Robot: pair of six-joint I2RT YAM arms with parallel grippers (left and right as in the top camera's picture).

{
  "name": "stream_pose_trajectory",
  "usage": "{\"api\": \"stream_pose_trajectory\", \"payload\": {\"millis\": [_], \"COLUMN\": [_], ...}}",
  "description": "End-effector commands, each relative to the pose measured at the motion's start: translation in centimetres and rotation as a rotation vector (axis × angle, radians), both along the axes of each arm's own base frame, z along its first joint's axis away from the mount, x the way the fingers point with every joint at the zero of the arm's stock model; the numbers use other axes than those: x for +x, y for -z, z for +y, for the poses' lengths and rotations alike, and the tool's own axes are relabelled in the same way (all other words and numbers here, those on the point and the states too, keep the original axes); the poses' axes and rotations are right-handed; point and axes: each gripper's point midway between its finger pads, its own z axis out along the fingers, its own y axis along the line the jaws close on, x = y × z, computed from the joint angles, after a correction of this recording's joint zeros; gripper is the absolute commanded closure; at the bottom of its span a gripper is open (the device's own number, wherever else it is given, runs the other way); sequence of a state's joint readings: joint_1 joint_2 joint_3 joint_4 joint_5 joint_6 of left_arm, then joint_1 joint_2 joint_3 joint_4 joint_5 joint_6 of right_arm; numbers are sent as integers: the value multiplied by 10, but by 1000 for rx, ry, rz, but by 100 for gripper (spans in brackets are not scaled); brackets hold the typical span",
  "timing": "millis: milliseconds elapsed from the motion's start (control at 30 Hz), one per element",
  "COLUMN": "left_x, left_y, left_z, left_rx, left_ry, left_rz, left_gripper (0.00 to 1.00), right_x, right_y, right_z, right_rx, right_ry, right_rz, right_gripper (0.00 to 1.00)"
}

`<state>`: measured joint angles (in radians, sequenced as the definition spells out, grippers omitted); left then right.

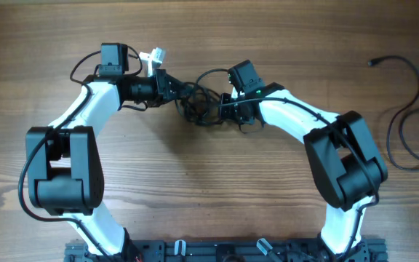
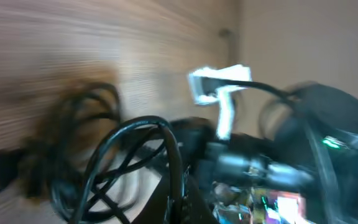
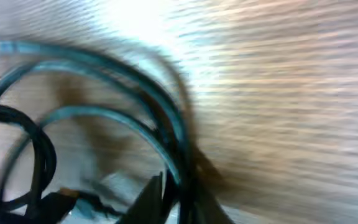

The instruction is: Untangle cables

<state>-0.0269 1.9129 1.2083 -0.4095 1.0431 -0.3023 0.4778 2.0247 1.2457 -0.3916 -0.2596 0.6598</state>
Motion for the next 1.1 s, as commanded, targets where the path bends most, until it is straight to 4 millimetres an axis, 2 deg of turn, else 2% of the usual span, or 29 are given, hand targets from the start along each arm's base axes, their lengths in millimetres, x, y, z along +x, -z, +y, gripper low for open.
{"api": "stream_pose_trajectory", "payload": {"millis": [0,67,133,167,267,367,500,667,733,800,900,1000,1067], "left_x": [13,15,14,14,15,12,5,-16,-21,-23,-21,-15,-12], "left_y": [32,38,41,45,50,54,63,83,87,89,88,87,87], "left_z": [30,38,45,53,77,105,151,196,205,214,205,192,188], "left_rx": [227,273,290,307,328,324,305,274,257,239,231,240,254], "left_ry": [-210,-244,-265,-300,-376,-449,-605,-796,-839,-870,-846,-813,-802], "left_rz": [122,133,151,180,232,295,405,563,598,608,603,569,555], "left_gripper": [96,96,96,96,96,96,96,96,96,96,96,96,96], "right_x": [21,28,30,29,28,23,6,-15,-19,-20,-15,-16,-21], "right_y": [10,12,13,15,17,20,26,40,45,50,51,50,51], "right_z": [-57,-82,-97,-111,-132,-162,-210,-244,-251,-248,-233,-226,-229], "right_rx": [-139,-165,-184,-219,-240,-274,-348,-359,-358,-327,-257,-225,-242], "right_ry": [158,243,269,297,337,357,407,471,489,481,371,340,342], "right_rz": [-24,-7,2,13,41,82,167,234,243,236,199,204,224], "right_gripper": [96,96,96,96,96,96,96,96,96,96,95,95,96]}}
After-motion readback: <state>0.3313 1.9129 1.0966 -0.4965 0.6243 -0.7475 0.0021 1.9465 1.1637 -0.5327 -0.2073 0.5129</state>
